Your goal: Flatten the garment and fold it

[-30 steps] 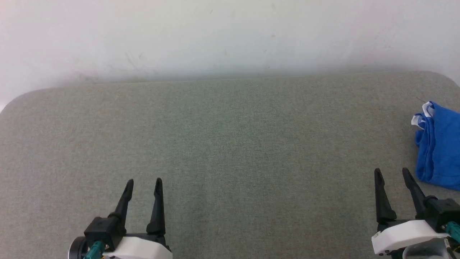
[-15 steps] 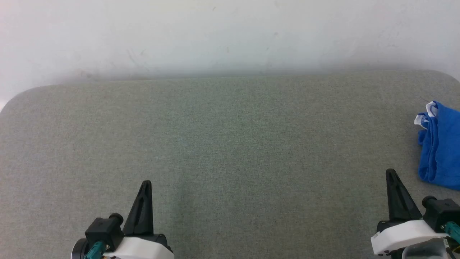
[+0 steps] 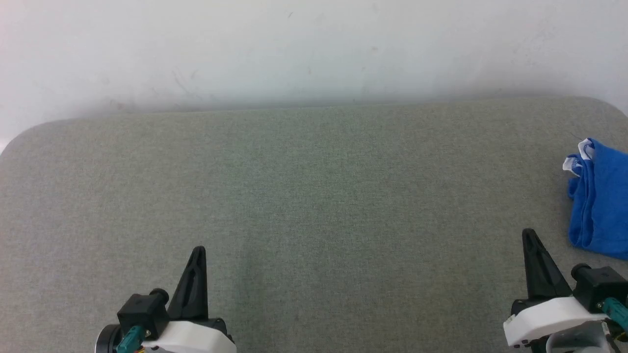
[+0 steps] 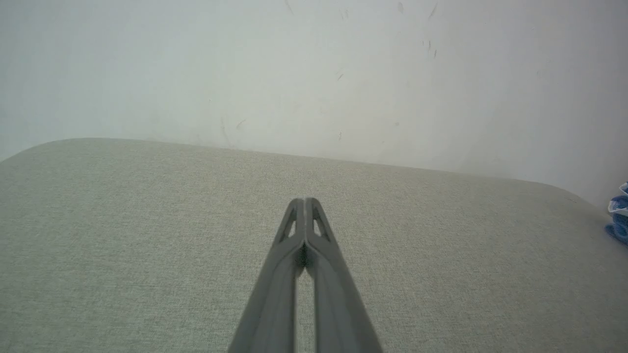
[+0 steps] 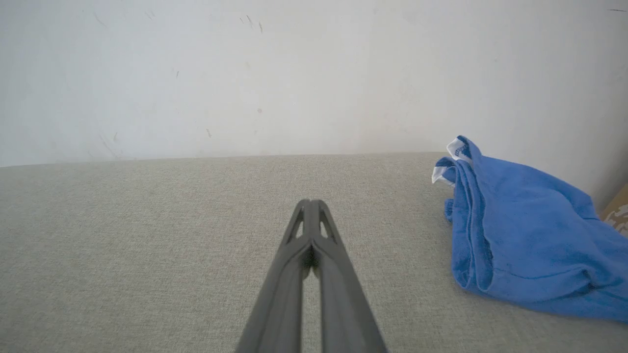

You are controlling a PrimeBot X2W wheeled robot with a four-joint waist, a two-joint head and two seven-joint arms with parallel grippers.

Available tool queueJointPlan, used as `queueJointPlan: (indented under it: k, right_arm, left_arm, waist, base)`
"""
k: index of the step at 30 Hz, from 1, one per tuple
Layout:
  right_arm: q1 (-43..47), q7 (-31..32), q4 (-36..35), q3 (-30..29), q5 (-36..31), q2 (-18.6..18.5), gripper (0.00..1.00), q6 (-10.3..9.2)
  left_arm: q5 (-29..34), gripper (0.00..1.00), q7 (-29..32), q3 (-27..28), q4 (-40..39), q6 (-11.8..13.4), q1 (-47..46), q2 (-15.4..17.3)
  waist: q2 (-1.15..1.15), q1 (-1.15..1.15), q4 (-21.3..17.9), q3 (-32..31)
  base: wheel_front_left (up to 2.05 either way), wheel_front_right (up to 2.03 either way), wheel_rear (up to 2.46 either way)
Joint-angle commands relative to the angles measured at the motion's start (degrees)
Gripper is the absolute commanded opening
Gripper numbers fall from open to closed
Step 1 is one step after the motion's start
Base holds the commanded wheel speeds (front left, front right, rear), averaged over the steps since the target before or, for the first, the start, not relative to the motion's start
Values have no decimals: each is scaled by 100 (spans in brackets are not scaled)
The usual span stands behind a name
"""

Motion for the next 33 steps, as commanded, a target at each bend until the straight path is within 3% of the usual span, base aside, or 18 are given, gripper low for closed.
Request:
queueJointPlan:
  k: [1,33]
  right_arm:
    - [-21,30,-34,29,-35,4,0,-2]
    - [-69,379,-276,219,-177,9,0,-4]
  left_arm:
    - [82,0,19,38,-26,-55,-62,-29]
    - [535,0,394,267,-91,-158,-179,-155]
  waist:
    - [0,0,-2,-3]
    - [0,-1,-53,-93]
  base:
    - [0,0,0]
    - [0,0,0]
